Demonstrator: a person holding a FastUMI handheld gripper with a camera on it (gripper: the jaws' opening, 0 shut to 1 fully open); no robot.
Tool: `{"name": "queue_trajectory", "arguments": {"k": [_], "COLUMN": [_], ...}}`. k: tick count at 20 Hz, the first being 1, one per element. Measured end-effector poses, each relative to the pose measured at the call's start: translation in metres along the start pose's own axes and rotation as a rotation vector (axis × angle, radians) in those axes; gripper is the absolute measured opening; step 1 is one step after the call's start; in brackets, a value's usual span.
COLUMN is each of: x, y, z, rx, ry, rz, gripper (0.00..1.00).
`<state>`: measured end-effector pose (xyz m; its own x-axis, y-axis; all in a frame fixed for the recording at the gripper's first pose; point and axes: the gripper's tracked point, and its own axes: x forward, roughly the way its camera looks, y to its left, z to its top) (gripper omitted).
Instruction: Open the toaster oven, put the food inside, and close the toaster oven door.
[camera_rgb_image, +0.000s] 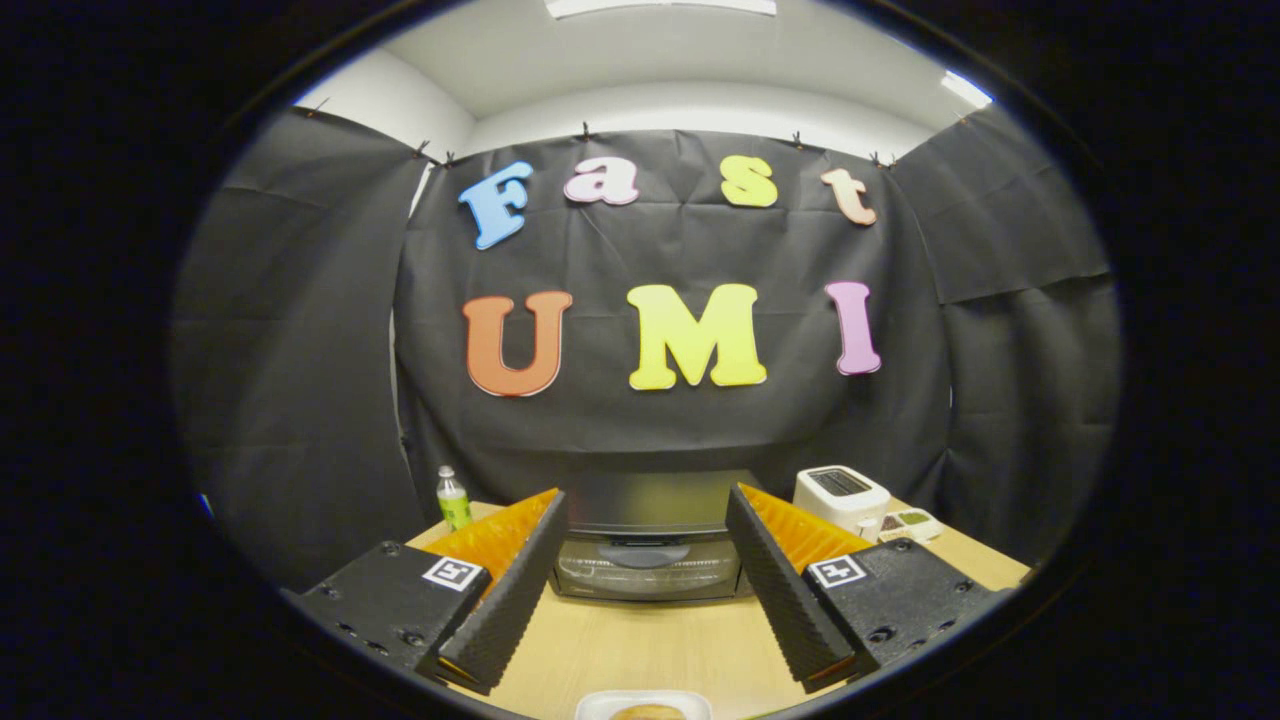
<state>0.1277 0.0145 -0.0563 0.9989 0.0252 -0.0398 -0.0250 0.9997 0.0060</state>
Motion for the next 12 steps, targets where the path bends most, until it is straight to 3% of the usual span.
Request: {"name": "queue_trajectory", "arguments": {"k": [12], "x": [0.128], "y": [-0.007], "z": [-0.090], "rx": [-0.022], "ry": [0.252], "rz": [-0.046], "gripper": [1.00]}}
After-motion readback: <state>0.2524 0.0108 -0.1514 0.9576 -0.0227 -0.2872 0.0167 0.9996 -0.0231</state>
